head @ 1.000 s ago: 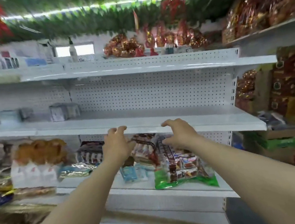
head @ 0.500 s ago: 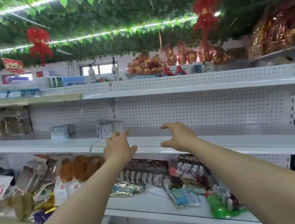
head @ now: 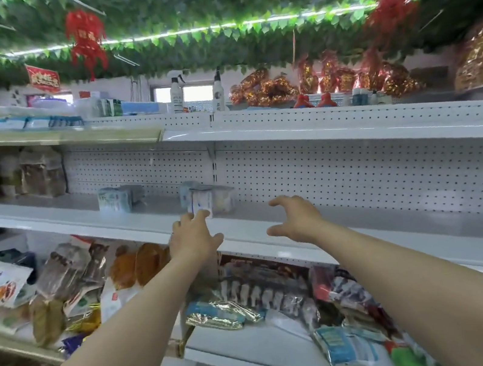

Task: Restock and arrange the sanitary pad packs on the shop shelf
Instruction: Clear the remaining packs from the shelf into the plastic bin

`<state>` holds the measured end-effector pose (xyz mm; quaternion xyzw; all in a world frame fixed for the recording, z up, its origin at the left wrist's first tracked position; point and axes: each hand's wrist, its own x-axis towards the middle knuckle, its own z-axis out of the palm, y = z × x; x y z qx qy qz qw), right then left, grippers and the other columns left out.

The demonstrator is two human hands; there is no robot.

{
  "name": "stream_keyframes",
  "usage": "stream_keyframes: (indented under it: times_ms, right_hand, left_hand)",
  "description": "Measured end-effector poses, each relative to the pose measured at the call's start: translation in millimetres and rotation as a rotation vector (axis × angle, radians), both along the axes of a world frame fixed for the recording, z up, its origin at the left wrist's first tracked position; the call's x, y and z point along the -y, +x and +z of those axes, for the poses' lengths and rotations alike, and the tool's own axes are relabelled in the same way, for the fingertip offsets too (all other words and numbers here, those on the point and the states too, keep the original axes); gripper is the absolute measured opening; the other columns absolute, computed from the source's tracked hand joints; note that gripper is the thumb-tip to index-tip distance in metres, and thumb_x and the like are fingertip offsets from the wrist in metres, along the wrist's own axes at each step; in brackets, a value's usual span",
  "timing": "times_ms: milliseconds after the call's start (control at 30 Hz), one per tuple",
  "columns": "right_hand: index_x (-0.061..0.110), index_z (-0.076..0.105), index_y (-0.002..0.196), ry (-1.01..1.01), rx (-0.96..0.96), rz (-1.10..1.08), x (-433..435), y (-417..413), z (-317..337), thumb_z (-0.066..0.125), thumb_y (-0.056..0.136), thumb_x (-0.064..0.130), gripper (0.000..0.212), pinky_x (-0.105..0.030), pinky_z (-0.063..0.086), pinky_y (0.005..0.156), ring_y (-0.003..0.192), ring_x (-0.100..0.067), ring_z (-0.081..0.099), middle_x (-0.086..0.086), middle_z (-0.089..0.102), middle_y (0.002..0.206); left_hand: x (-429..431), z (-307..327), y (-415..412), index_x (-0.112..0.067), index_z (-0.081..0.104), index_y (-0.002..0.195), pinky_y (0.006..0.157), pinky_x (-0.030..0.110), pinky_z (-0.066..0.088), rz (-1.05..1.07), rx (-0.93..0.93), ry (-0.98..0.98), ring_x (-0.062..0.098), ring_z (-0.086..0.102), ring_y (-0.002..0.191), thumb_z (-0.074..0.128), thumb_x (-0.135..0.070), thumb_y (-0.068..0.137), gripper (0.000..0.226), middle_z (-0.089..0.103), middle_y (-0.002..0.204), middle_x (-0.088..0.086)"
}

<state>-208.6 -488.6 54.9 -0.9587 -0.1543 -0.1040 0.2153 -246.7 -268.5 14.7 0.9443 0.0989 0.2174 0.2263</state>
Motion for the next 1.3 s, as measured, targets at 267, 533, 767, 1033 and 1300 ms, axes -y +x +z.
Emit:
stream_keyframes:
  times_ms: [267,533,767,1033,1300]
  right_hand:
    - [0.027,0.044,0.148,0.026,-0.014,0.077,-49.3,99.0,7.7,0.078,0.085,0.037,0.072,-0.038,0.048,0.101,0.129,-0.028,0.051,-0.007,0.043,0.149]
    - [0.024,0.046,0.146,0.05,-0.011,0.09,-85.9,154.6,2.3,0.081,0.083,0.036,0.073,-0.028,0.044,0.091,0.122,-0.024,0.057,-0.007,0.046,0.147]
    - [0.023,0.043,0.149,0.077,-0.075,-0.028,-118.7,211.8,1.6,0.081,0.082,0.041,0.079,-0.032,0.044,0.104,0.134,-0.025,0.048,-0.009,0.047,0.149]
    - [0.017,0.052,0.141,0.078,-0.102,-0.118,-161.5,272.1,0.6,0.075,0.09,0.036,0.059,-0.031,0.044,0.099,0.128,-0.025,0.053,-0.009,0.054,0.143]
    - [0.016,0.056,0.141,0.064,-0.162,-0.093,-178.8,314.3,-13.7,0.048,0.105,0.041,0.044,-0.036,0.043,0.102,0.124,-0.029,0.055,-0.01,0.055,0.143]
  left_hand:
    - [-44.7,9.4,73.8,-0.027,0.038,0.148,0.105,0.05,0.043,0.041,-0.005,-0.029,0.034,0.032,0.139,0.064,-0.043,0.092,0.064,0.04,0.151,0.009]
    - [-93.9,14.5,136.3,-0.024,0.04,0.147,0.105,0.048,0.043,0.015,0.028,-0.04,0.034,0.039,0.134,0.067,-0.045,0.09,0.067,0.042,0.147,0.012]
    - [-132.8,20.4,215.6,-0.022,0.041,0.147,0.109,0.045,0.036,-0.096,0.012,-0.044,0.036,0.037,0.135,0.069,-0.041,0.089,0.067,0.04,0.147,0.015]
    - [-163.9,14.8,307.5,-0.025,0.045,0.144,0.099,0.034,0.047,-0.26,-0.093,-0.124,0.03,0.048,0.126,0.078,-0.045,0.081,0.074,0.046,0.138,0.011]
    - [-175.8,-1.7,358.4,-0.025,0.054,0.134,0.084,0.02,0.039,-0.462,-0.197,-0.221,0.019,0.056,0.114,0.08,-0.044,0.08,0.063,0.057,0.132,-0.001]
